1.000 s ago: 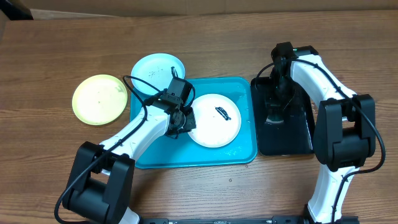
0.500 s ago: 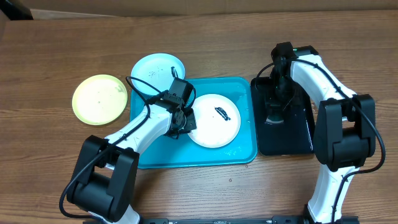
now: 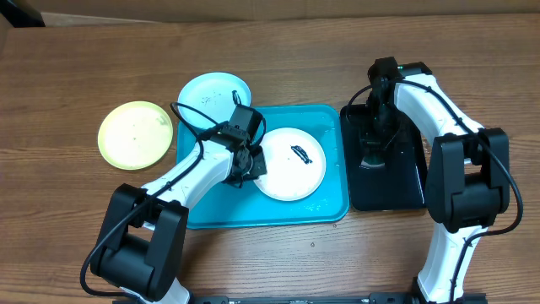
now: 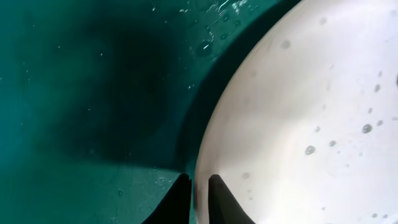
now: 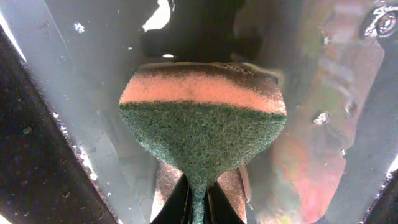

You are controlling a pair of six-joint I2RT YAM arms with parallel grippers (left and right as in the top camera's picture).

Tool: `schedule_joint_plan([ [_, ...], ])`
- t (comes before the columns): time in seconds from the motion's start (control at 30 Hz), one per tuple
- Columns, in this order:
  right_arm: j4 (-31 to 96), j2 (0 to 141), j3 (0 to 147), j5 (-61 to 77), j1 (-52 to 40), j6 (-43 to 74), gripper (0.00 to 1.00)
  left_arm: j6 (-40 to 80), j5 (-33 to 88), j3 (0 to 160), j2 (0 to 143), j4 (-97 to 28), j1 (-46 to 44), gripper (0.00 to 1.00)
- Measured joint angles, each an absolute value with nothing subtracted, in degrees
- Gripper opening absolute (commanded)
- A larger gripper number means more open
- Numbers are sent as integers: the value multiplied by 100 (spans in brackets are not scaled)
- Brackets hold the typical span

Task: Clean dirty plates on tray and stack at the side
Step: 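Rub the sponge in the wet black tray with right gripper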

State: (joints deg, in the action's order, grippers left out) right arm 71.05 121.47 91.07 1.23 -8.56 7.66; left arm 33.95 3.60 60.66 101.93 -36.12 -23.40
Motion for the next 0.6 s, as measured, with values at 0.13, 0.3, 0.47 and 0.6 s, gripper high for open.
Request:
schedule_joint_plan([
  [0.13,7102,12147,9107,121,-856,766,5,3398,357,6141,10193,-3642,-2340,14],
  [0.3,7107,12147,9107,123,-856,770,5,3398,360,6154,10193,-3756,-2340,13],
  [0.47,7100,12147,9107,123,-856,768,5,3395,357,6154,10193,-3857,-2340,15],
  [0.6,7105,12147,9107,121,-856,768,5,3398,357,6154,10195,-3889,-2340,11],
])
